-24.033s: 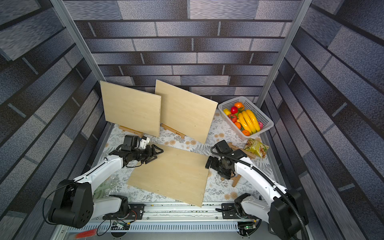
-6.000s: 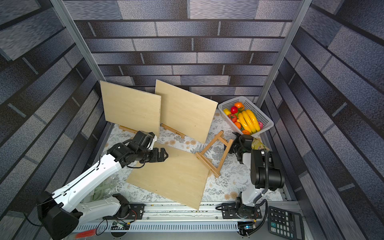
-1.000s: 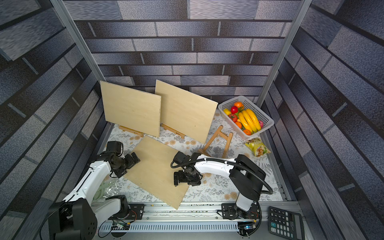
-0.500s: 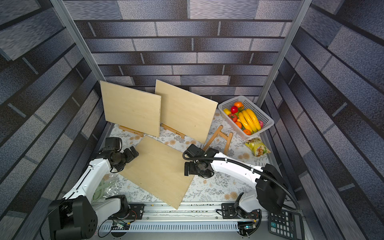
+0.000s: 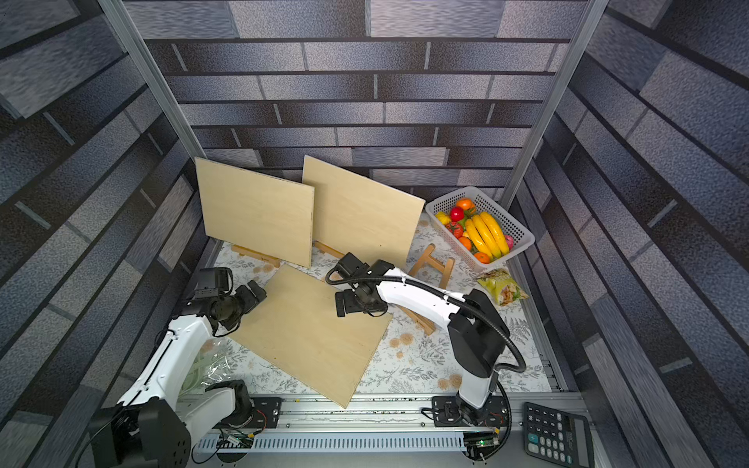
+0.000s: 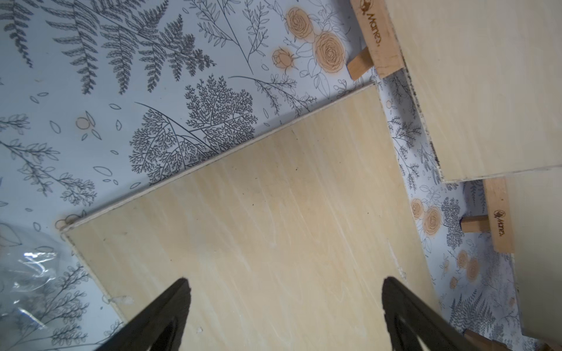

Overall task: Assemble the easel
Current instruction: Adjust the drawing board at the center of the board.

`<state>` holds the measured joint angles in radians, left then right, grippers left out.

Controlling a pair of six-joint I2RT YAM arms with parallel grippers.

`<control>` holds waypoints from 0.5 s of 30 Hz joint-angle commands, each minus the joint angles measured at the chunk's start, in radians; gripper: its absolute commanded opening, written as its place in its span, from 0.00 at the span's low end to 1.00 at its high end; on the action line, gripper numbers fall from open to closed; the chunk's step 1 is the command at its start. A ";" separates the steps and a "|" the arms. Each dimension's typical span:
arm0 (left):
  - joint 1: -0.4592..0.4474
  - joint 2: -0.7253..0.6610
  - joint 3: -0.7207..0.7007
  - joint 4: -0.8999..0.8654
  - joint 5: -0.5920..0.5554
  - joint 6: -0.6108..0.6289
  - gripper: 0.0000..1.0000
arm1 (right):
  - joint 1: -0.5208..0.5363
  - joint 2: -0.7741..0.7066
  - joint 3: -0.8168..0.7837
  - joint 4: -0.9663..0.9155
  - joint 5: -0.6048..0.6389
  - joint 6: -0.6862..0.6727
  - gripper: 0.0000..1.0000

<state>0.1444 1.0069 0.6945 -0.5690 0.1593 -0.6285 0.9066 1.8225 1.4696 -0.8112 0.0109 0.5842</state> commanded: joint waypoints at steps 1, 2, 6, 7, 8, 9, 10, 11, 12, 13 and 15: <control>-0.006 -0.061 -0.030 -0.079 0.021 -0.099 1.00 | -0.002 0.086 0.115 -0.050 0.027 -0.098 1.00; -0.006 -0.070 -0.031 -0.110 0.031 -0.115 1.00 | -0.003 0.113 0.145 -0.056 0.028 -0.113 1.00; -0.019 -0.074 -0.002 -0.224 0.083 -0.142 1.00 | -0.022 0.185 0.220 -0.061 -0.015 -0.142 1.00; -0.022 -0.066 0.011 -0.257 0.099 -0.143 1.00 | -0.035 0.193 0.227 -0.059 -0.040 -0.149 1.00; -0.024 -0.061 0.025 -0.294 0.113 -0.142 1.00 | -0.048 0.195 0.233 -0.054 -0.077 -0.157 1.00; -0.027 -0.054 0.037 -0.320 0.128 -0.144 1.00 | -0.060 0.232 0.239 -0.061 -0.108 -0.166 1.00; -0.030 -0.047 0.048 -0.347 0.150 -0.141 1.00 | -0.071 0.245 0.251 -0.074 -0.126 -0.174 1.00; -0.034 -0.036 0.062 -0.387 0.163 -0.140 1.00 | -0.076 0.257 0.265 -0.092 -0.137 -0.193 1.00; -0.038 -0.028 0.074 -0.417 0.167 -0.137 1.00 | -0.077 0.265 0.277 -0.106 -0.141 -0.206 1.00; -0.048 -0.020 0.084 -0.452 0.170 -0.138 1.00 | -0.078 0.273 0.286 -0.119 -0.144 -0.222 1.00; -0.073 -0.017 0.090 -0.512 0.155 -0.170 1.00 | -0.079 0.291 0.305 -0.138 -0.147 -0.241 1.00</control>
<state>0.0952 0.9844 0.7513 -0.9234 0.2905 -0.7597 0.8337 2.0911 1.7340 -0.8742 -0.0998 0.3996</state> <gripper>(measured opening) 0.997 0.999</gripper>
